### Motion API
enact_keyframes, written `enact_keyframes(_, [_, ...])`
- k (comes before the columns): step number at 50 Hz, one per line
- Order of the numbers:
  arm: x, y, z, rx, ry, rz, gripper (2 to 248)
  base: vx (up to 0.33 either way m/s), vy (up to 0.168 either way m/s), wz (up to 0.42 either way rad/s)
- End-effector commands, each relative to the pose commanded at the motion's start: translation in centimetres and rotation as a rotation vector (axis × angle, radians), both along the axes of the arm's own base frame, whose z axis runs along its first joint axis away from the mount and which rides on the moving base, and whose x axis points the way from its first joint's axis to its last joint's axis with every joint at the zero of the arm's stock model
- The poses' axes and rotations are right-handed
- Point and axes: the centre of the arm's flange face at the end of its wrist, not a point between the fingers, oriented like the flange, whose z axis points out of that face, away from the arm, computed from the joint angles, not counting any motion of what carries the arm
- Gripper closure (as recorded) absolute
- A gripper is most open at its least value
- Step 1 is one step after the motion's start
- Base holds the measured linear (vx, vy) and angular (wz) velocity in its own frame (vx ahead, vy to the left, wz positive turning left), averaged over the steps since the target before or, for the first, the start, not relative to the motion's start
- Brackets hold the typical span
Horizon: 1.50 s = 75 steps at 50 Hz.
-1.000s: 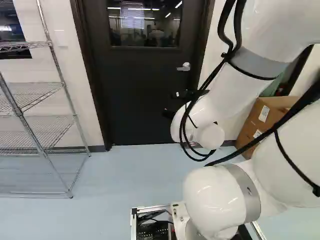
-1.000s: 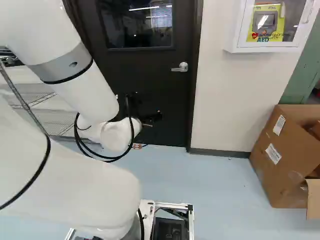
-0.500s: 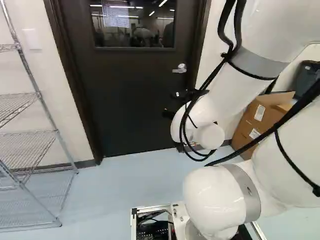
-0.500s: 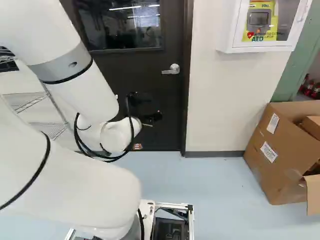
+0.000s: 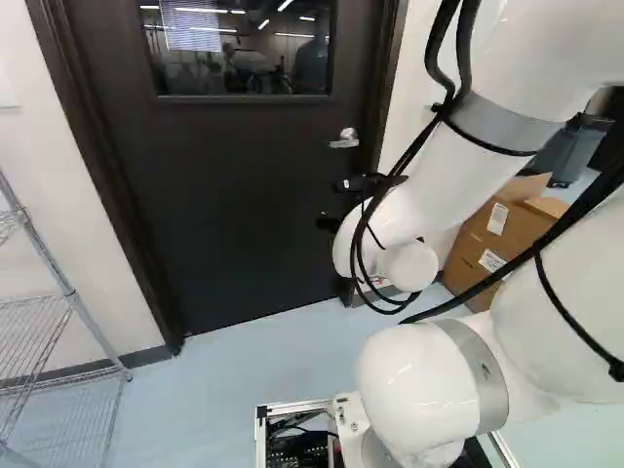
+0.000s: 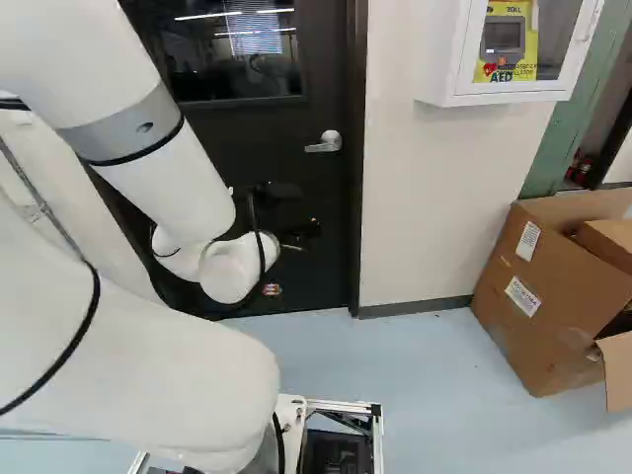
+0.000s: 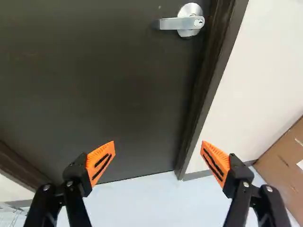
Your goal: Open the door and move inside
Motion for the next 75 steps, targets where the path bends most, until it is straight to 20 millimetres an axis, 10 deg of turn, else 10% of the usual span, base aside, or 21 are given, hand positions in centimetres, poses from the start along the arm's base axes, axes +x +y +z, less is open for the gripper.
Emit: enact_keyframes(75, [0.68,0.00,0.10,0.000,0.003,0.000,3,0.078,0.060,-0.063])
